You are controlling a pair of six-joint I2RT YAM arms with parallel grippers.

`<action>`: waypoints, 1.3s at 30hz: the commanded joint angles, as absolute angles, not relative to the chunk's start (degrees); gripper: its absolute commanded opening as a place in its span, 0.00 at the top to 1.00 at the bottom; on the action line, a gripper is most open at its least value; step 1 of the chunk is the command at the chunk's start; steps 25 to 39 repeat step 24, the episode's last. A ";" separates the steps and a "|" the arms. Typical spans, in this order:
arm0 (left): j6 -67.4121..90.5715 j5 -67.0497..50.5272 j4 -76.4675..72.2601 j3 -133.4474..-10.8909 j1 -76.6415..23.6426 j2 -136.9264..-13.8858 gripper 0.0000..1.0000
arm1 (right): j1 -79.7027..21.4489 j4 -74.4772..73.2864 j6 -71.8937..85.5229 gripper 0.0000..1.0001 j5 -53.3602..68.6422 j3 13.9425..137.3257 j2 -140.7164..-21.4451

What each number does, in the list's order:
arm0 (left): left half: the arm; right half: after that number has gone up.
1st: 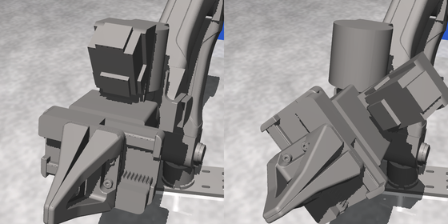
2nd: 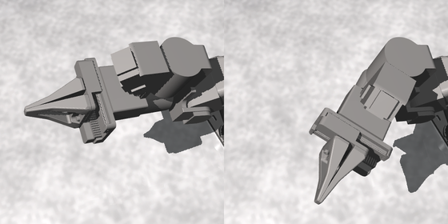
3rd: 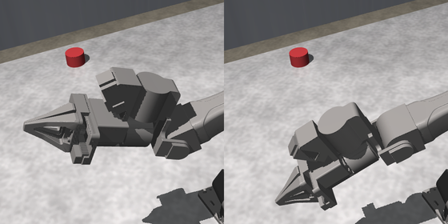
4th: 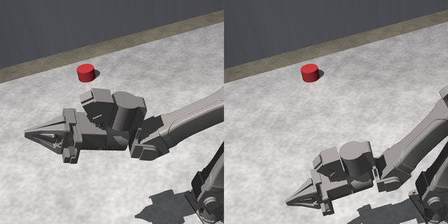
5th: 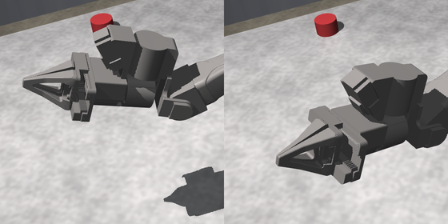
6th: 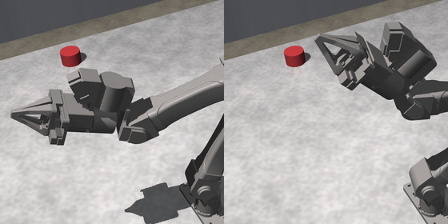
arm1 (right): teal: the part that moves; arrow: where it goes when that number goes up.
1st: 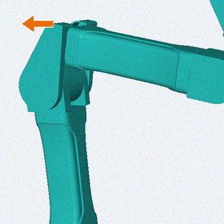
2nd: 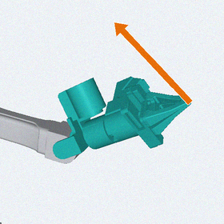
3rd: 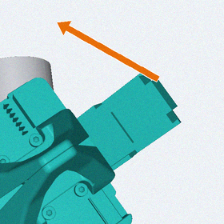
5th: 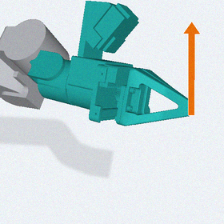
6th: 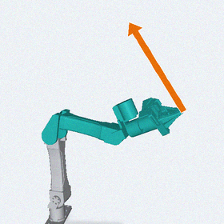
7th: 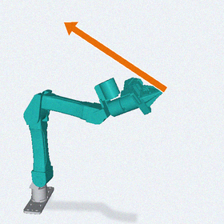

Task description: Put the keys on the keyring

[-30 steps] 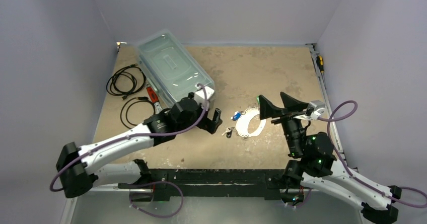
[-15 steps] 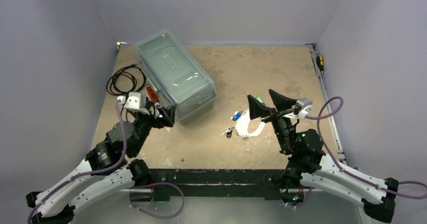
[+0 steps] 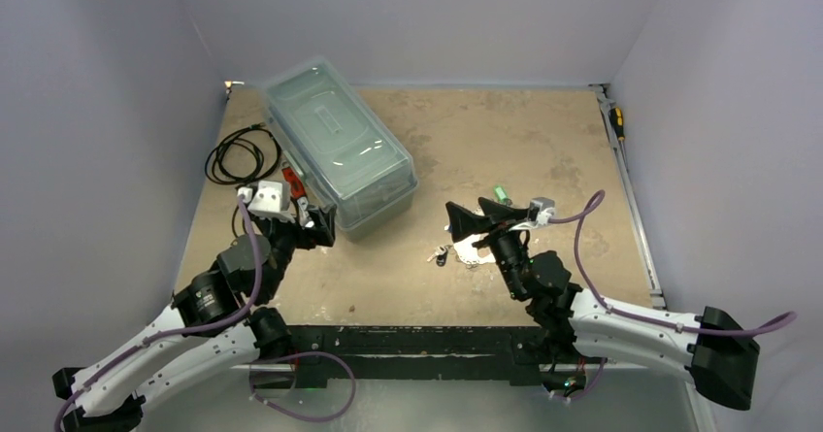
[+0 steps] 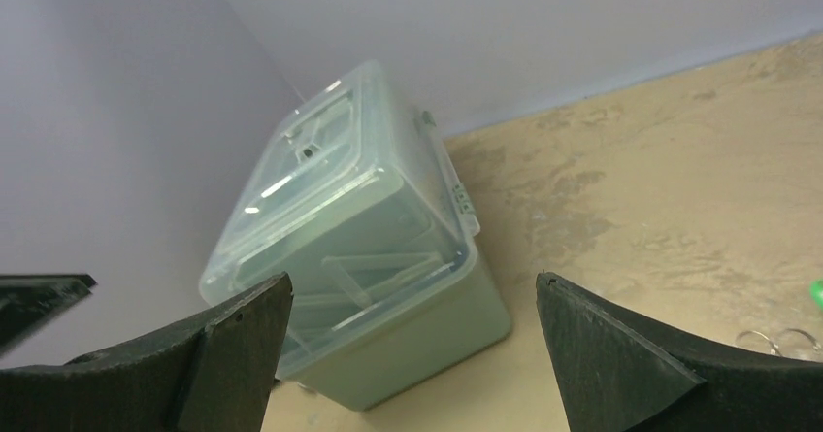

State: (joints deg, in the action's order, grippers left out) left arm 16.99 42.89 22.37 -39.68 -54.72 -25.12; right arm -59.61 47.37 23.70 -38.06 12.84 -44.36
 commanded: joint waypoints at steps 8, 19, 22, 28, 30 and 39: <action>15.38 41.93 19.47 -37.99 -54.41 -25.48 0.05 | -59.77 52.15 27.14 0.01 -38.44 14.49 -45.83; 15.49 42.09 18.82 -37.53 -54.42 -26.08 0.01 | -59.77 55.92 23.19 0.02 -37.47 13.66 -47.93; 15.47 42.34 18.81 -37.62 -54.45 -26.55 0.01 | -59.77 55.81 22.85 0.01 -37.71 13.88 -47.99; 15.38 42.51 18.81 -37.90 -54.42 -26.99 0.01 | -59.77 56.37 21.96 0.01 -37.24 13.80 -47.82; 15.38 42.51 18.81 -37.90 -54.42 -26.99 0.01 | -59.77 56.37 21.96 0.01 -37.24 13.80 -47.82; 15.38 42.51 18.81 -37.90 -54.42 -26.99 0.01 | -59.77 56.37 21.96 0.01 -37.24 13.80 -47.82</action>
